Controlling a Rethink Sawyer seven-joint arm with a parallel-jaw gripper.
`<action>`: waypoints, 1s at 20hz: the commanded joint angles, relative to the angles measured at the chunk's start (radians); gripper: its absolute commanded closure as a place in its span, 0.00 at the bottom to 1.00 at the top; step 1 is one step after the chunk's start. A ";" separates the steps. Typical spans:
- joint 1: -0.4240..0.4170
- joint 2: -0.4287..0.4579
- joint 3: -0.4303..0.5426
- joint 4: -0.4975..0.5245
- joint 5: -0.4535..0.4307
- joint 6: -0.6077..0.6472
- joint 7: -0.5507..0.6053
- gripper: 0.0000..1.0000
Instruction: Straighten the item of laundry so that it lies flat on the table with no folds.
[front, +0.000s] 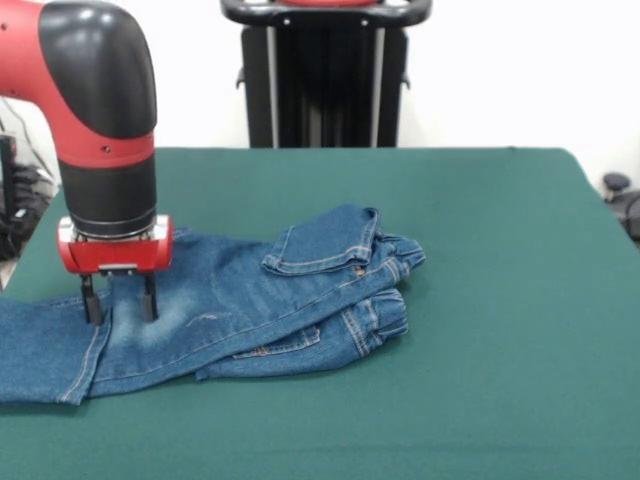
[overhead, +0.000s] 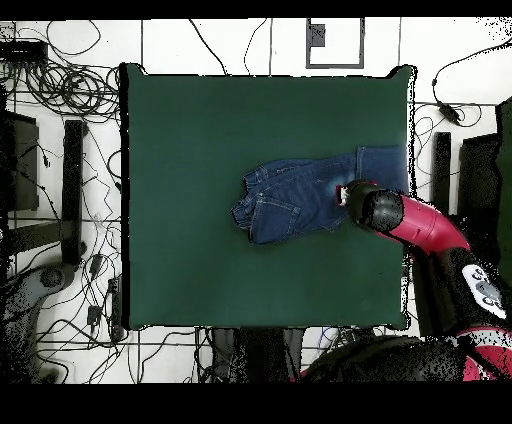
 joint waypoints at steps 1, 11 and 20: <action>-0.002 0.061 0.100 -0.007 0.009 0.007 0.092 0.00; 0.003 -0.058 0.078 0.059 0.021 0.104 0.085 0.00; 0.012 -0.113 0.068 0.071 0.027 0.163 0.083 0.00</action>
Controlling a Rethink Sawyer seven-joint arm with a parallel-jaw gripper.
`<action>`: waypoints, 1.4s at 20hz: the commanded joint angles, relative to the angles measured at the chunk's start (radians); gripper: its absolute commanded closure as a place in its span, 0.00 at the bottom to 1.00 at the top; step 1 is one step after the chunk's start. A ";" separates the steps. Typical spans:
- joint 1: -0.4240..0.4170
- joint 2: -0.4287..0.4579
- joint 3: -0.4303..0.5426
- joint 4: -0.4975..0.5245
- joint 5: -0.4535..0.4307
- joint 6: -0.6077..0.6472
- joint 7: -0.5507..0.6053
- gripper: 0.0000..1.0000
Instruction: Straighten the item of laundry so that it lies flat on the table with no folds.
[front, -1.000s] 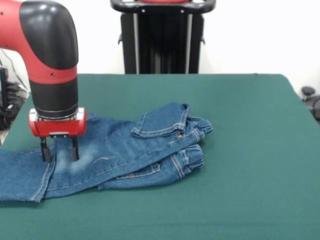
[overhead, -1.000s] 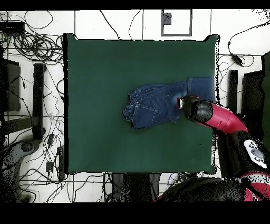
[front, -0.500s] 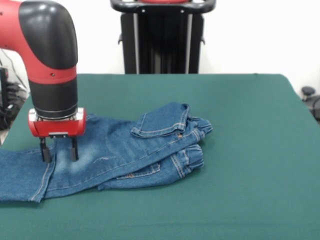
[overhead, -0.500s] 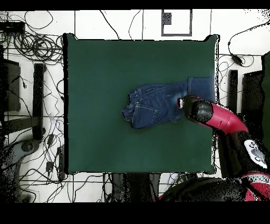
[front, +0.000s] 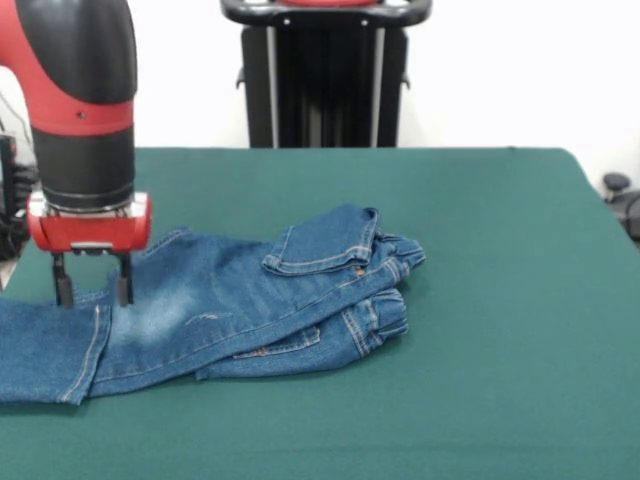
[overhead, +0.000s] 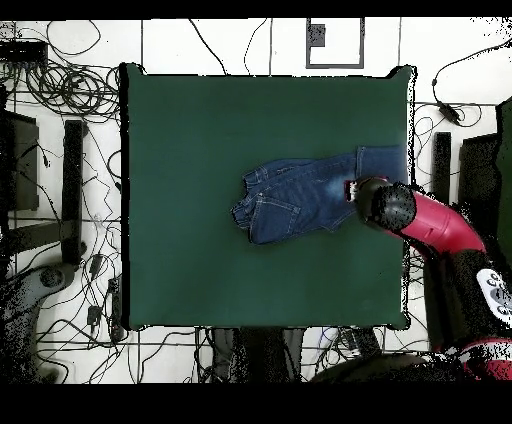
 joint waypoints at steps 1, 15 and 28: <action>0.013 -0.045 0.066 0.070 0.029 0.140 0.083 0.00; -0.020 0.071 0.113 0.002 0.003 0.047 0.057 0.00; -0.048 0.135 0.153 -0.034 -0.017 0.003 0.034 0.00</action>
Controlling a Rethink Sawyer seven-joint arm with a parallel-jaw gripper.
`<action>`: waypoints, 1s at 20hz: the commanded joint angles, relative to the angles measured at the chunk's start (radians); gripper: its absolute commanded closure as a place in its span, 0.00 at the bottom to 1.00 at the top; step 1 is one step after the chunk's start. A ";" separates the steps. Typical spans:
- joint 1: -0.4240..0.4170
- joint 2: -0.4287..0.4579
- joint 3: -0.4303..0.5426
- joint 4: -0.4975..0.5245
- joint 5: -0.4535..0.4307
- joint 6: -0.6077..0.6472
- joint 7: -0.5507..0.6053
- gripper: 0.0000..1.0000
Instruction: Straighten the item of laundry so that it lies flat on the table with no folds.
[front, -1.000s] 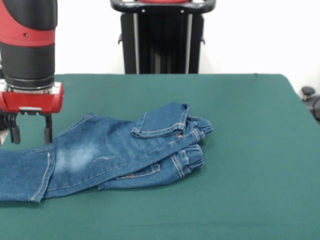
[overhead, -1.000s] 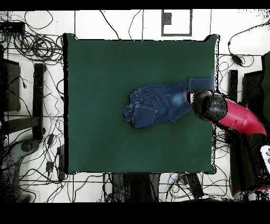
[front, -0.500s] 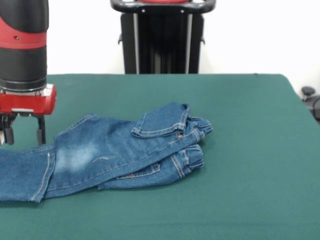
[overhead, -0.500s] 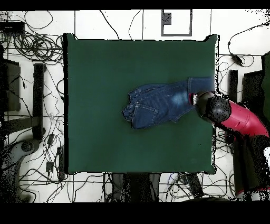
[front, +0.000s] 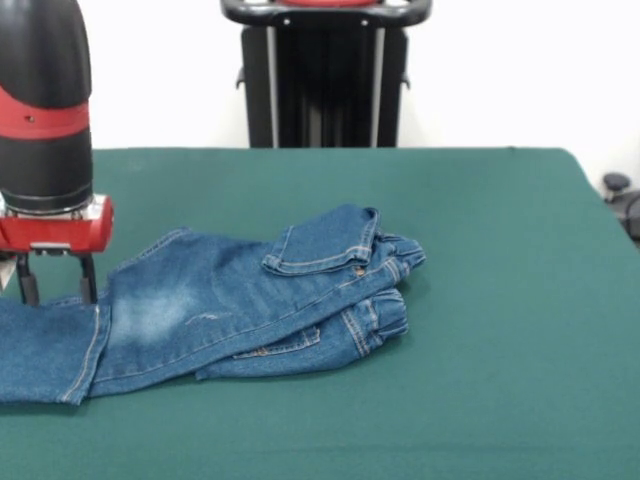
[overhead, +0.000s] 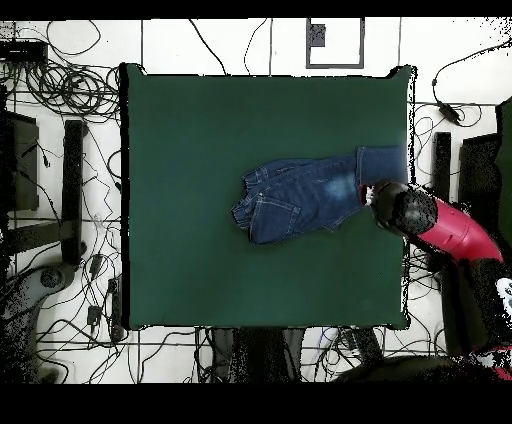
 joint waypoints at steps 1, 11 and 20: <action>0.017 0.097 0.145 -0.002 -0.013 -0.017 0.034 0.00; 0.022 0.122 0.153 -0.031 -0.012 -0.013 0.036 0.00; 0.014 0.132 0.161 -0.029 -0.017 -0.033 0.033 0.00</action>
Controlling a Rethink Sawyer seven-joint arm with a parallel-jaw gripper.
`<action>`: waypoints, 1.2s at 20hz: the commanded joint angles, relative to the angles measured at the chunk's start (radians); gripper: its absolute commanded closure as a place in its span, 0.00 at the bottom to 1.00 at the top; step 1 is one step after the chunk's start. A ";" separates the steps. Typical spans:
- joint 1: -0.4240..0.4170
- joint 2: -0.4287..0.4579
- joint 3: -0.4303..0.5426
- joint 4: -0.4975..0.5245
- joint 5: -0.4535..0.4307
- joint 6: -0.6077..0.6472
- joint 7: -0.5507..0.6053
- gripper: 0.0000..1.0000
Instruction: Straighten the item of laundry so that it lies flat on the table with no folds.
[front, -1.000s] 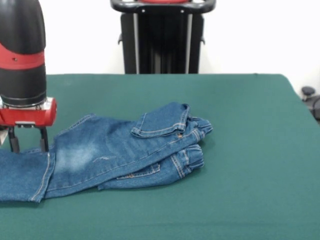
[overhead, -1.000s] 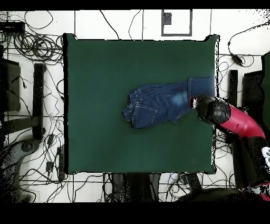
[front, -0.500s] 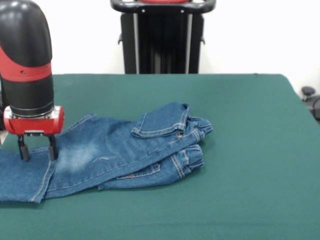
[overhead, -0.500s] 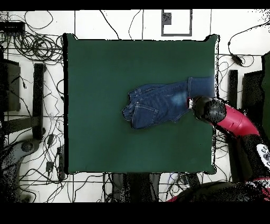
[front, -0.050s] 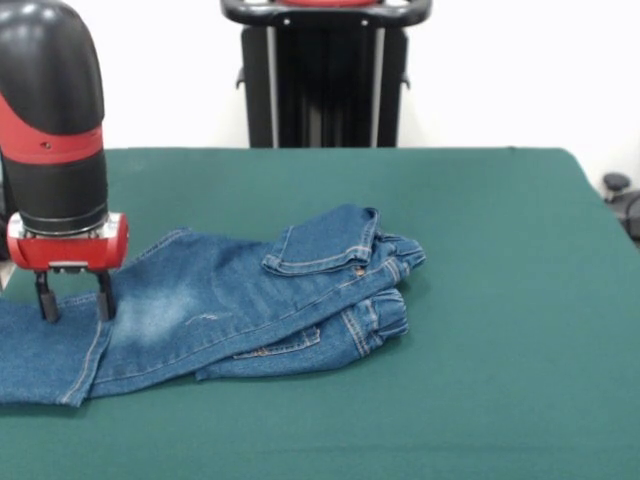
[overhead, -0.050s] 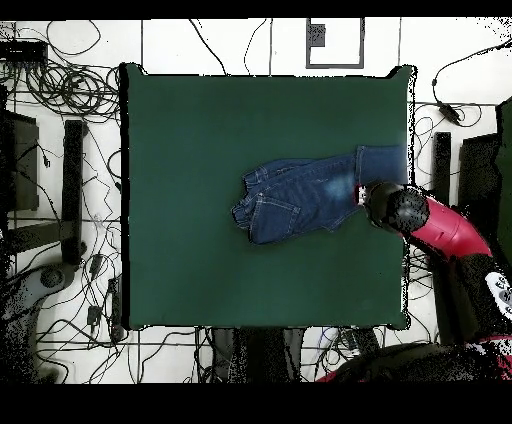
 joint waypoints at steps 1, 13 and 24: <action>0.017 0.087 0.144 -0.008 -0.018 -0.035 0.034 0.00; -0.032 0.084 0.212 0.027 -0.061 -0.119 0.006 1.00; -0.044 0.082 0.234 0.027 -0.085 -0.117 0.013 1.00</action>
